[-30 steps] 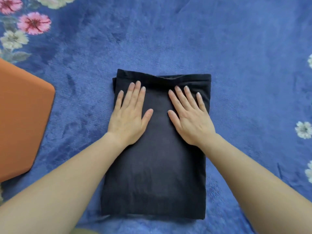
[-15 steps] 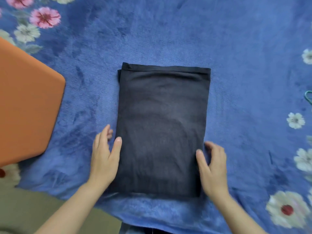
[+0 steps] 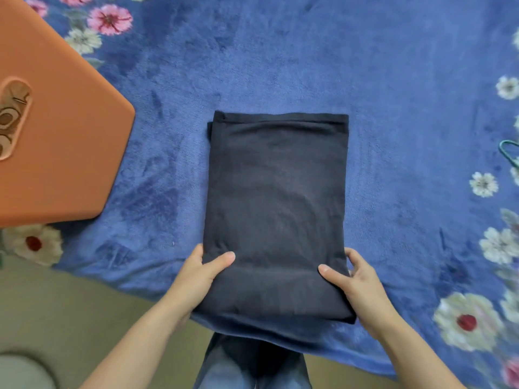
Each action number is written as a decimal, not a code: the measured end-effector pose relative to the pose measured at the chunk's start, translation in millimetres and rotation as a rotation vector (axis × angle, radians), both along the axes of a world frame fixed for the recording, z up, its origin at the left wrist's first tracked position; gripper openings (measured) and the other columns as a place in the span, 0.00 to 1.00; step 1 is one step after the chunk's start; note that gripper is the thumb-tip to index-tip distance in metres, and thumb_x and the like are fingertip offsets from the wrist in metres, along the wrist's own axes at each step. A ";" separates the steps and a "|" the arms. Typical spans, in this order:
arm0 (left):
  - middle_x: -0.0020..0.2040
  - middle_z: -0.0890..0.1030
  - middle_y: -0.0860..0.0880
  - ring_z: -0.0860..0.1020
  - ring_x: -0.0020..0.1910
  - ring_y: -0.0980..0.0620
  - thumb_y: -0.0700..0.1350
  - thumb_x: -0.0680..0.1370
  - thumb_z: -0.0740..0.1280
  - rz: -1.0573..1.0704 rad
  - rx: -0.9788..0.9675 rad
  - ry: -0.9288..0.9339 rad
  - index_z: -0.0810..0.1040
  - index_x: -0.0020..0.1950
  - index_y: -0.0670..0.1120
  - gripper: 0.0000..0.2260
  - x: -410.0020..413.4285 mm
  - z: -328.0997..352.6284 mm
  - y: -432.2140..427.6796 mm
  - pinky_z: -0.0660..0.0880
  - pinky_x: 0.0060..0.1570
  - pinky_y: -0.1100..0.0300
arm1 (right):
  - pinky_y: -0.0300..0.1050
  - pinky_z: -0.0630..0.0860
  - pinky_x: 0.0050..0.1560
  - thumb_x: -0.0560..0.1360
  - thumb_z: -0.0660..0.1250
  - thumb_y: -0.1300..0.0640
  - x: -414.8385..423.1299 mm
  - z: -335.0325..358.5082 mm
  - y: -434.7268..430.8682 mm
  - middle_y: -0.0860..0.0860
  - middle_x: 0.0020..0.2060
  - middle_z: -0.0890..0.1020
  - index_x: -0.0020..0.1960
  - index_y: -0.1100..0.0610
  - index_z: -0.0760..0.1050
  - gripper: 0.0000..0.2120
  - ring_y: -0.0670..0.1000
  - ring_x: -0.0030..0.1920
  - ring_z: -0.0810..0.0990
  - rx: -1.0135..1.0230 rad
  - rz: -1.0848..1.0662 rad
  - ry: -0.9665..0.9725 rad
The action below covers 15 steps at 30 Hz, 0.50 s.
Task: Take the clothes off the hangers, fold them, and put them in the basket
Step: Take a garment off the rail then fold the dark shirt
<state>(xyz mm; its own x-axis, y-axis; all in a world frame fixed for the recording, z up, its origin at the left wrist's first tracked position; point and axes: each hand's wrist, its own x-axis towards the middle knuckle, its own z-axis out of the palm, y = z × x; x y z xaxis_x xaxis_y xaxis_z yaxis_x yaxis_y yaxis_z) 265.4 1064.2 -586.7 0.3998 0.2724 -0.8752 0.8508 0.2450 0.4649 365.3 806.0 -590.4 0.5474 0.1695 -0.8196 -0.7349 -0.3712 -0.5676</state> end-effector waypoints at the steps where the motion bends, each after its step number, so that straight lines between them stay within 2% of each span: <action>1: 0.61 0.77 0.61 0.75 0.60 0.59 0.51 0.75 0.72 -0.028 -0.038 0.029 0.69 0.64 0.57 0.20 -10.6 3.0 -10.0 0.70 0.64 0.58 | 0.50 0.78 0.58 0.73 0.73 0.61 -7.8 1.4 -8.2 0.48 0.56 0.84 0.65 0.48 0.72 0.23 0.50 0.54 0.84 -0.031 0.036 0.015; 4: 0.62 0.78 0.58 0.76 0.61 0.56 0.48 0.75 0.73 -0.048 -0.054 0.098 0.69 0.67 0.55 0.23 -33.2 10.1 -31.0 0.72 0.65 0.55 | 0.53 0.73 0.66 0.73 0.73 0.63 -25.2 11.6 -24.2 0.42 0.62 0.80 0.73 0.36 0.62 0.37 0.47 0.59 0.81 -0.067 0.108 0.033; 6: 0.61 0.79 0.55 0.78 0.58 0.54 0.50 0.70 0.75 0.003 -0.058 0.144 0.69 0.68 0.55 0.28 -28.8 21.0 -29.3 0.74 0.62 0.54 | 0.51 0.72 0.68 0.74 0.70 0.66 -21.4 19.5 -28.7 0.40 0.63 0.79 0.74 0.32 0.58 0.41 0.47 0.61 0.80 -0.019 0.091 0.048; 7: 0.62 0.78 0.54 0.79 0.57 0.53 0.52 0.67 0.74 0.048 -0.070 0.162 0.67 0.71 0.55 0.34 -23.6 26.8 -24.5 0.75 0.60 0.53 | 0.48 0.73 0.67 0.75 0.69 0.67 -15.8 25.7 -28.6 0.39 0.64 0.78 0.73 0.31 0.60 0.40 0.46 0.61 0.79 0.015 0.090 0.052; 9: 0.63 0.76 0.56 0.78 0.57 0.52 0.51 0.64 0.71 0.107 -0.124 0.129 0.60 0.75 0.63 0.41 -10.8 41.3 -14.1 0.76 0.57 0.53 | 0.40 0.77 0.59 0.75 0.65 0.70 3.4 36.8 -26.8 0.42 0.61 0.80 0.70 0.38 0.70 0.33 0.46 0.58 0.81 0.113 0.073 0.094; 10: 0.62 0.75 0.59 0.78 0.56 0.54 0.49 0.67 0.70 0.117 -0.152 0.078 0.60 0.74 0.67 0.38 -3.0 47.8 -7.0 0.77 0.53 0.55 | 0.36 0.78 0.54 0.75 0.64 0.70 17.1 41.5 -23.6 0.46 0.59 0.82 0.65 0.45 0.77 0.27 0.46 0.56 0.82 0.146 0.040 0.112; 11: 0.59 0.75 0.61 0.78 0.52 0.57 0.47 0.70 0.69 0.127 -0.205 0.030 0.65 0.72 0.68 0.33 4.3 53.5 0.3 0.78 0.46 0.58 | 0.35 0.79 0.49 0.73 0.65 0.68 30.6 47.1 -18.5 0.49 0.56 0.84 0.59 0.51 0.81 0.19 0.46 0.53 0.83 0.166 0.018 0.126; 12: 0.57 0.76 0.59 0.79 0.46 0.58 0.45 0.73 0.68 0.147 -0.258 -0.012 0.71 0.69 0.65 0.27 13.6 60.7 7.4 0.78 0.37 0.61 | 0.36 0.79 0.45 0.70 0.67 0.62 44.8 47.8 -15.6 0.52 0.53 0.85 0.53 0.57 0.84 0.13 0.47 0.51 0.83 0.188 -0.009 0.144; 13: 0.54 0.79 0.54 0.80 0.38 0.56 0.44 0.75 0.66 0.197 -0.309 -0.043 0.78 0.65 0.57 0.19 23.5 63.1 15.0 0.77 0.30 0.63 | 0.38 0.80 0.41 0.64 0.71 0.55 57.7 46.6 -11.3 0.55 0.49 0.86 0.49 0.61 0.84 0.16 0.51 0.49 0.84 0.240 -0.053 0.167; 14: 0.49 0.82 0.48 0.81 0.32 0.53 0.45 0.78 0.62 0.262 -0.344 -0.059 0.81 0.59 0.47 0.12 34.1 63.5 21.5 0.77 0.26 0.63 | 0.42 0.81 0.38 0.57 0.75 0.50 70.2 46.0 -7.5 0.60 0.47 0.85 0.45 0.64 0.83 0.23 0.56 0.47 0.85 0.295 -0.100 0.199; 15: 0.42 0.84 0.42 0.82 0.29 0.50 0.46 0.81 0.58 0.325 -0.351 -0.050 0.80 0.52 0.40 0.13 44.6 62.0 28.3 0.78 0.25 0.63 | 0.46 0.82 0.37 0.53 0.74 0.50 82.3 44.5 -3.4 0.64 0.47 0.84 0.43 0.66 0.81 0.25 0.61 0.46 0.85 0.338 -0.155 0.234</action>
